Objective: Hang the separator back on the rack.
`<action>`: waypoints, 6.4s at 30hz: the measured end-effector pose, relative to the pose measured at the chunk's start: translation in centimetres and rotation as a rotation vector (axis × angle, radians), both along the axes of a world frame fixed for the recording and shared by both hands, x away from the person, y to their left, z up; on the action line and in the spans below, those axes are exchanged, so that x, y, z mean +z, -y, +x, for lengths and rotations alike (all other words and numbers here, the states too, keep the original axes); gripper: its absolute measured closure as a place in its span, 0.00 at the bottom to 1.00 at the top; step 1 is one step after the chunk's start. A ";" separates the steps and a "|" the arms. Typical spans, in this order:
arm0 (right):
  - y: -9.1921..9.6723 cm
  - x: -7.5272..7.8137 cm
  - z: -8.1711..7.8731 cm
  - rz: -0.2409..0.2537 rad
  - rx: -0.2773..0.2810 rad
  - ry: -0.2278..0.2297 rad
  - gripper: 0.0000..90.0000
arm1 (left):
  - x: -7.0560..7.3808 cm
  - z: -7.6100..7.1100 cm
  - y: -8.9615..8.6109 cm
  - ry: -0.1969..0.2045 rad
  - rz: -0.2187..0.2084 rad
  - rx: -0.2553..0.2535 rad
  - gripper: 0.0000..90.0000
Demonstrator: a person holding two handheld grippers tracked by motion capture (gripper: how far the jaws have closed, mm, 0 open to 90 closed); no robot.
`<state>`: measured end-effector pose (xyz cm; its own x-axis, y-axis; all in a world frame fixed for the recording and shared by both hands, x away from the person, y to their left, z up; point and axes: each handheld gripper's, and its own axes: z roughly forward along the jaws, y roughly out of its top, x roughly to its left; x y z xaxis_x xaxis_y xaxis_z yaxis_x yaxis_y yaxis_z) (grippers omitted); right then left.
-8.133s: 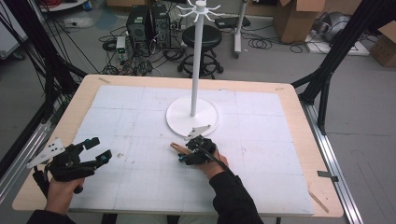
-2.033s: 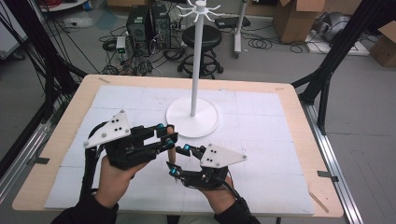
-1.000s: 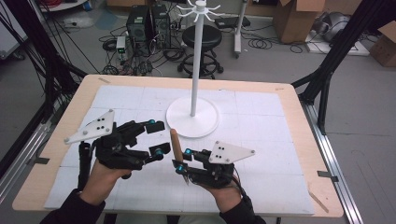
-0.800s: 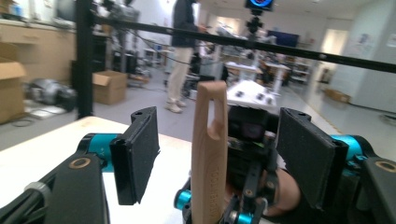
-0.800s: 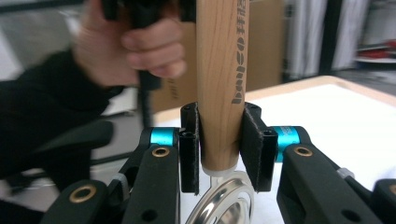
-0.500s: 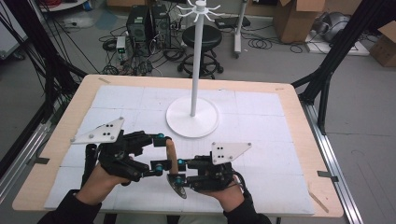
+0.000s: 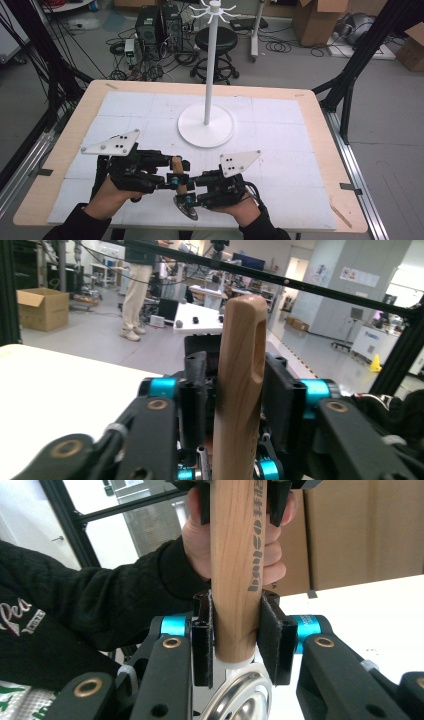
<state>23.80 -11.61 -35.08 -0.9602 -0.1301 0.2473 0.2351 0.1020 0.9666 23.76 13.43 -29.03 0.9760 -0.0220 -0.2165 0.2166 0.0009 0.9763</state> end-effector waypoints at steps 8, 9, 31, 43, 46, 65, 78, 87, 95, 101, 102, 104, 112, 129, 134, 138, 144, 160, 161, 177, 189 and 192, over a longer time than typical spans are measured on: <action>0.0 0.0 0.1 0.009 -0.003 -0.025 0.77 | 0.2 -0.1 0.0 -0.004 0.018 0.046 0.80; 0.0 -0.1 0.1 0.012 -0.024 -0.025 0.70 | 0.3 -0.1 0.1 0.005 0.037 0.075 0.80; 0.2 0.2 -0.5 -0.036 -0.350 0.081 0.76 | 0.6 -0.5 1.1 0.016 0.127 0.357 0.80; 0.4 0.4 0.0 -0.064 -0.402 0.053 0.80 | -0.4 0.4 -2.0 -0.003 0.002 0.381 0.42; 0.9 0.6 0.8 -0.046 -0.408 0.041 0.80 | -1.2 0.4 -4.0 0.014 -0.002 0.426 0.30; 1.5 5.7 8.0 -0.023 -0.372 0.070 0.80 | -8.7 1.0 -11.7 0.015 0.057 0.654 0.19; 2.1 10.6 13.1 0.026 -0.388 0.073 0.80 | -9.4 1.0 -12.4 0.025 0.072 0.671 0.21; 2.5 13.0 16.0 0.027 -0.406 0.069 0.80 | -9.5 1.0 -12.7 0.014 0.068 0.671 0.21; 3.3 14.4 18.5 0.034 -0.433 0.040 0.80 | -9.6 1.1 -12.8 0.011 0.065 0.672 0.21; 3.4 13.8 19.7 0.009 -0.455 0.011 0.80 | -9.6 1.1 -12.8 0.005 0.062 0.672 0.21; 3.4 13.7 19.8 0.008 -0.456 0.003 0.80 | -9.6 1.1 -12.8 0.007 0.063 0.671 0.21; 3.4 13.5 20.0 -0.001 -0.462 0.003 0.80 | -9.6 1.1 -12.8 0.005 0.065 0.671 0.21; 3.1 13.2 19.7 -0.020 -0.484 0.016 0.77 | -9.7 1.2 -13.0 -0.002 0.064 0.675 0.21; 5.8 8.4 13.8 -0.188 -0.662 0.113 0.23 | -10.1 1.4 -13.2 -0.025 0.083 0.696 0.20; 7.4 6.3 11.3 -0.204 -0.710 0.135 0.21 | -10.1 1.3 -13.2 -0.021 0.082 0.700 0.20; 8.8 4.9 9.1 -0.204 -0.749 0.146 0.19 | -10.1 1.3 -13.3 -0.020 0.085 0.705 0.19; 11.5 2.5 5.8 -0.200 -0.832 0.155 0.19 | -10.1 1.3 -13.3 -0.025 0.071 0.708 0.19; 16.4 -1.0 -0.9 -0.245 -1.001 0.170 0.18 | -9.9 1.1 -13.6 -0.013 0.042 0.726 0.19; 16.7 -1.0 -1.5 -0.241 -1.014 0.165 0.18 | -9.9 1.1 -13.7 -0.013 0.041 0.725 0.19; 17.9 -1.8 -2.5 -0.244 -1.054 0.153 0.18 | -10.0 0.9 -13.5 -0.010 0.041 0.719 0.19; 18.4 -1.9 -2.4 -0.231 -1.064 0.144 0.18 | -10.1 1.1 -13.5 -0.020 0.044 0.724 0.19; 18.5 -1.9 -2.4 -0.229 -1.066 0.144 0.18 | -10.2 1.1 -13.6 -0.023 0.045 0.733 0.19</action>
